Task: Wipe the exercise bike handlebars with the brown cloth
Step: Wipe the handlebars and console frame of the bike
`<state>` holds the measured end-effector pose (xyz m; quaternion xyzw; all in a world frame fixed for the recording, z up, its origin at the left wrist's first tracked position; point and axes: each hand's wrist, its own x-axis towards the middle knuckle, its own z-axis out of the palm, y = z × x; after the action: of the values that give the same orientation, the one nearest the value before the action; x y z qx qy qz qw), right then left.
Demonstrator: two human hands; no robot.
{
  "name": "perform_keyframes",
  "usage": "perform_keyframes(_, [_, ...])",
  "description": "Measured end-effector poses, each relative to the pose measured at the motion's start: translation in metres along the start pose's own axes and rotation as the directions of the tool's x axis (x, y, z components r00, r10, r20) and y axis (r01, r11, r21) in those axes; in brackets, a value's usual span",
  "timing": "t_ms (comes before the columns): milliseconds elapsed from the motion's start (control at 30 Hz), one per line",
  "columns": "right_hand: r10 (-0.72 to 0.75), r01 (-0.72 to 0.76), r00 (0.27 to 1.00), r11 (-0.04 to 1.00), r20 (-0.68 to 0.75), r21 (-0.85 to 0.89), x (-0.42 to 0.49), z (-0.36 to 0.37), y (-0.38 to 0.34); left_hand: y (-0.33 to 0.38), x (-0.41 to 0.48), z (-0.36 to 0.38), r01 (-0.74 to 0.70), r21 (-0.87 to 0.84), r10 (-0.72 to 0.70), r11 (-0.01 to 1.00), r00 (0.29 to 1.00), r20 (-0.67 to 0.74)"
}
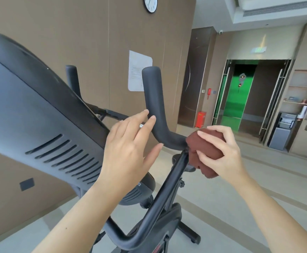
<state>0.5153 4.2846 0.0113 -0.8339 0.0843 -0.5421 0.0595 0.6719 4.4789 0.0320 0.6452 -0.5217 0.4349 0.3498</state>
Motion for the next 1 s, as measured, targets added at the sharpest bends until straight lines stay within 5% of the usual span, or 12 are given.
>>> perform_keyframes(100, [0.082,-0.048,0.99,0.963,-0.117,0.265,0.034,0.0,-0.021,0.009,0.007,0.011,0.135,-0.194,-0.134,0.972,0.991,0.022])
perform_keyframes(300, [0.108,-0.194,0.979,0.769,0.175,0.609,0.079,0.035,-0.048,0.012,0.013,0.024,0.227,-0.166,-0.228,0.96,0.974,0.016])
perform_keyframes(400, [0.095,-0.24,0.962,0.743,0.256,0.624,0.061,0.039,-0.027,0.012,0.005,0.031,0.211,-0.151,-0.197,0.966,0.975,0.103])
perform_keyframes(500, [0.027,-0.177,0.958,0.837,0.284,0.518,0.05,0.036,-0.005,0.016,0.002,0.036,0.227,-0.148,-0.213,0.963,0.972,0.103])
perform_keyframes(733, [0.107,-0.121,0.993,0.86,0.056,0.495,0.07,0.038,0.002,0.016,0.007,0.04,0.21,-0.125,-0.211,0.97,0.978,0.008])
perform_keyframes(1000, [0.028,-0.225,0.932,0.827,0.362,0.515,0.069,0.05,-0.014,0.01,0.007,0.044,0.152,-0.099,-0.158,0.983,0.986,-0.054])
